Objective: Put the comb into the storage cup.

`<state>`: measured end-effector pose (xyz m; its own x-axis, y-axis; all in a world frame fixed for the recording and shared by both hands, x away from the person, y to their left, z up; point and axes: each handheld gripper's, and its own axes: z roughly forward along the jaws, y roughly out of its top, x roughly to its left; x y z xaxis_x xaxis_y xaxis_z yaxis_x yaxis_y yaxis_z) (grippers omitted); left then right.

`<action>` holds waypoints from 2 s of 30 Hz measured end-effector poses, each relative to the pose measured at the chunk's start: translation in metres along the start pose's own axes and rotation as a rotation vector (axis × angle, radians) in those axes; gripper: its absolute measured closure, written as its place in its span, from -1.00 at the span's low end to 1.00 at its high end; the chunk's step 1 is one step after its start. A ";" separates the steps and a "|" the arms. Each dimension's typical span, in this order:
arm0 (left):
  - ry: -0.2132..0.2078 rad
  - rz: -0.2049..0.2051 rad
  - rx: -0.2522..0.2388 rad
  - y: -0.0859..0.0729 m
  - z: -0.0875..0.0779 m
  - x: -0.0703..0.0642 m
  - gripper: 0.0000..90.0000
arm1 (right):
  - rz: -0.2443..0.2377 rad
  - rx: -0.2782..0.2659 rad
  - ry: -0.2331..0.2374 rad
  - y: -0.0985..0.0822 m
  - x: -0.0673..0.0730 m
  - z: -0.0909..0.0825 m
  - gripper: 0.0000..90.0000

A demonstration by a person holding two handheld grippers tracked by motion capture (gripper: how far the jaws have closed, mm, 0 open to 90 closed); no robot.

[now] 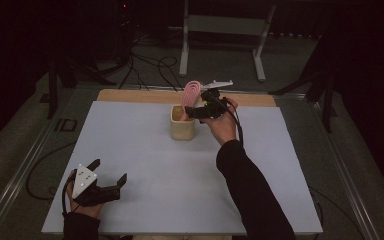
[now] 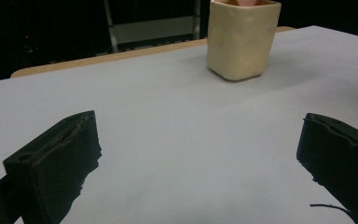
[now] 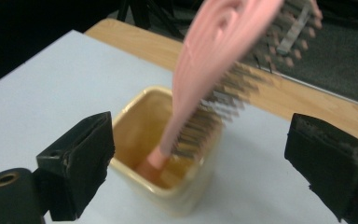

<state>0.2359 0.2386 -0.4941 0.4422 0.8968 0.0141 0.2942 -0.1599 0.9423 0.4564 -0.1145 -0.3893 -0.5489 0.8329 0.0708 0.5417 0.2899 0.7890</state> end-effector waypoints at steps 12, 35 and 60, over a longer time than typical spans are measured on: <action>-0.002 0.007 0.006 0.000 0.001 -0.002 -1.00 | -0.002 0.006 -0.005 -0.026 -0.012 -0.020 -0.82; 0.007 0.001 0.015 0.000 0.002 0.000 -1.00 | 0.035 -0.028 0.014 -0.079 -0.019 -0.046 -0.82; 0.016 -0.040 0.013 0.011 -0.006 0.016 -1.00 | -0.034 -0.126 -0.033 -0.132 -0.012 -0.094 -0.82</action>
<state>0.2418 0.2537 -0.4811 0.4166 0.9089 -0.0178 0.3225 -0.1295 0.9377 0.3321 -0.2070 -0.4370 -0.5436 0.8390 0.0241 0.4375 0.2587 0.8612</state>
